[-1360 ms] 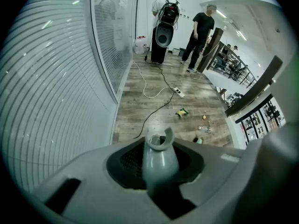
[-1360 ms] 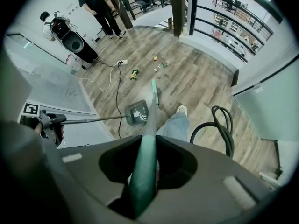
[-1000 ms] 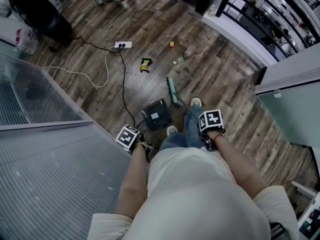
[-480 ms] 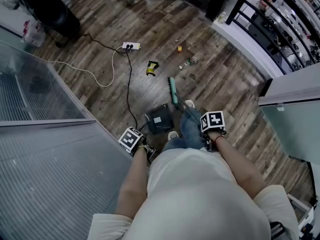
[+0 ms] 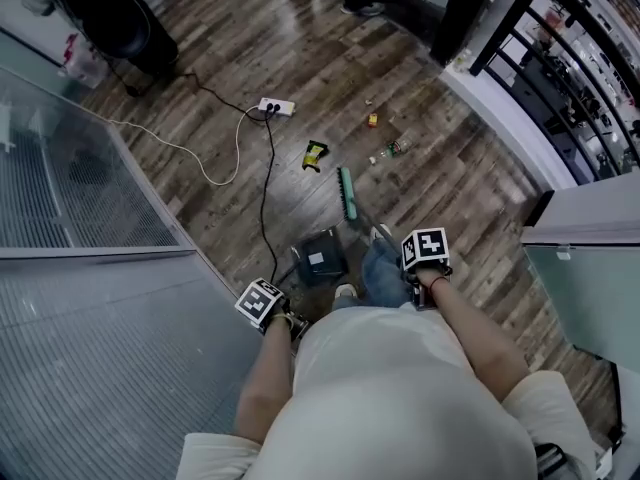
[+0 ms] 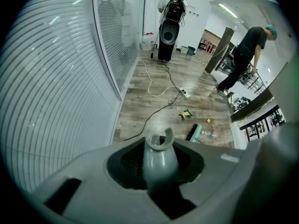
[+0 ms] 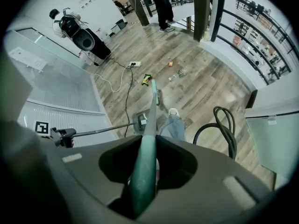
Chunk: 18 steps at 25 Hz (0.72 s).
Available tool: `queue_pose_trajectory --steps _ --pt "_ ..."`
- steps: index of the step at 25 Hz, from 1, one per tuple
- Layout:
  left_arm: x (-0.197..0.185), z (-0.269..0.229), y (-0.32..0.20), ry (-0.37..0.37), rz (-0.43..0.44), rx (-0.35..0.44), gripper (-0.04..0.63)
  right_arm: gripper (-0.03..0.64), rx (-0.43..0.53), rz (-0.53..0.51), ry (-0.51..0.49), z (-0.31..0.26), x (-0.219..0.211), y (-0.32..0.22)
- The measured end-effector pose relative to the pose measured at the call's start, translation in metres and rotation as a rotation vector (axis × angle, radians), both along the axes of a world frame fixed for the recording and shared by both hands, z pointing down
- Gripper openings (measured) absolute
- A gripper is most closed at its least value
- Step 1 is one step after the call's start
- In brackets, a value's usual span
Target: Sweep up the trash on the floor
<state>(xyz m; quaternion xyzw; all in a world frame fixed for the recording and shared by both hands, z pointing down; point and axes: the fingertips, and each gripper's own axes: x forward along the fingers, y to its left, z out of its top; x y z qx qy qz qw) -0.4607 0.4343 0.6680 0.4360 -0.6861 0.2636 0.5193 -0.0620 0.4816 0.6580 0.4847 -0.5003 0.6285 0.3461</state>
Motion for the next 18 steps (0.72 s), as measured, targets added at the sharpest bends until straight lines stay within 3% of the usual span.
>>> queue_pose_trajectory --steps 18 --pt "0.039 -0.021 -0.052 0.021 -0.275 0.061 0.094 0.095 0.0 -0.051 -0.004 -0.005 0.074 -0.099"
